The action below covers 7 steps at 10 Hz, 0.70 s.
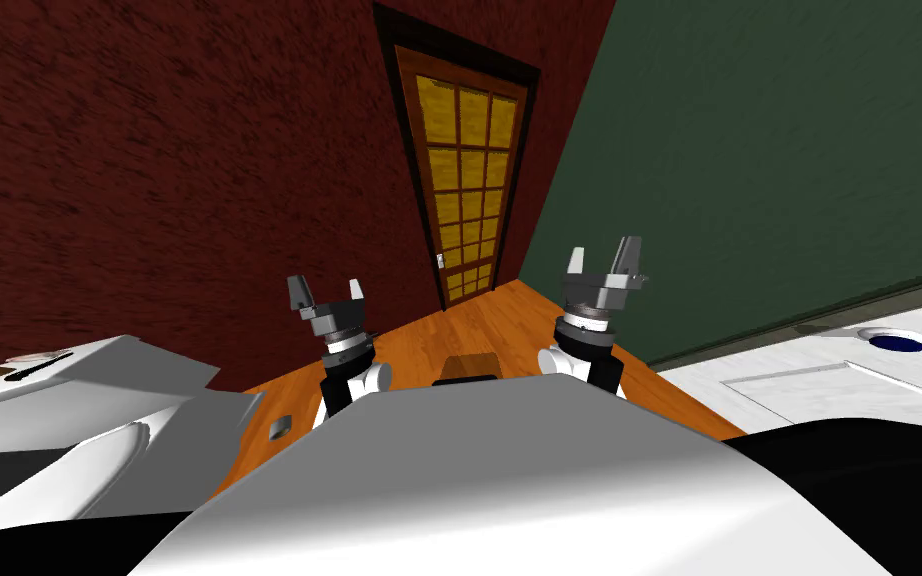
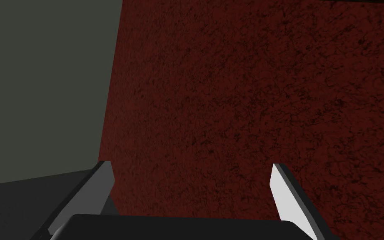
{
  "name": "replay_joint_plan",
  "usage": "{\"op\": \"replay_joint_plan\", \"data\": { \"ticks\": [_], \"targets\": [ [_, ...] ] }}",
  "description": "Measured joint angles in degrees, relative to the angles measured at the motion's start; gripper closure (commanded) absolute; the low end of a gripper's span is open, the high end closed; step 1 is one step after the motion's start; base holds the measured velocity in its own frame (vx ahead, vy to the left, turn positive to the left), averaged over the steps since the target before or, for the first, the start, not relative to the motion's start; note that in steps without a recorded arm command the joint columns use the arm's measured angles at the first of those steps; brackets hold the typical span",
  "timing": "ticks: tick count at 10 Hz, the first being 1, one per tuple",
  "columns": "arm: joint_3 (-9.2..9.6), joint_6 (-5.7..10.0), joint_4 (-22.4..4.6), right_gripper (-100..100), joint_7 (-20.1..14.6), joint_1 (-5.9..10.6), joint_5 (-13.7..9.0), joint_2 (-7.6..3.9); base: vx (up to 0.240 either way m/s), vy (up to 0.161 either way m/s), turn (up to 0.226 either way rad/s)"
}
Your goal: Pull the door open
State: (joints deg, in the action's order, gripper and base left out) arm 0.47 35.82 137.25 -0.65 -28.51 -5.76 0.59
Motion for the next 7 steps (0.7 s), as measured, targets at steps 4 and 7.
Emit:
{"op": "replay_joint_plan", "data": {
  "ticks": [4,7],
  "targets": [
    [0.34,1.02,-4.8,-100,-3.6,1.11,-2.7,-1.44,0.106,-0.001,0.143],
    [0.83,1.58,-8.6,-100,-6.3,2.19,-4.6,-2.21,0.098,-0.005,0.151]
  ]
}}
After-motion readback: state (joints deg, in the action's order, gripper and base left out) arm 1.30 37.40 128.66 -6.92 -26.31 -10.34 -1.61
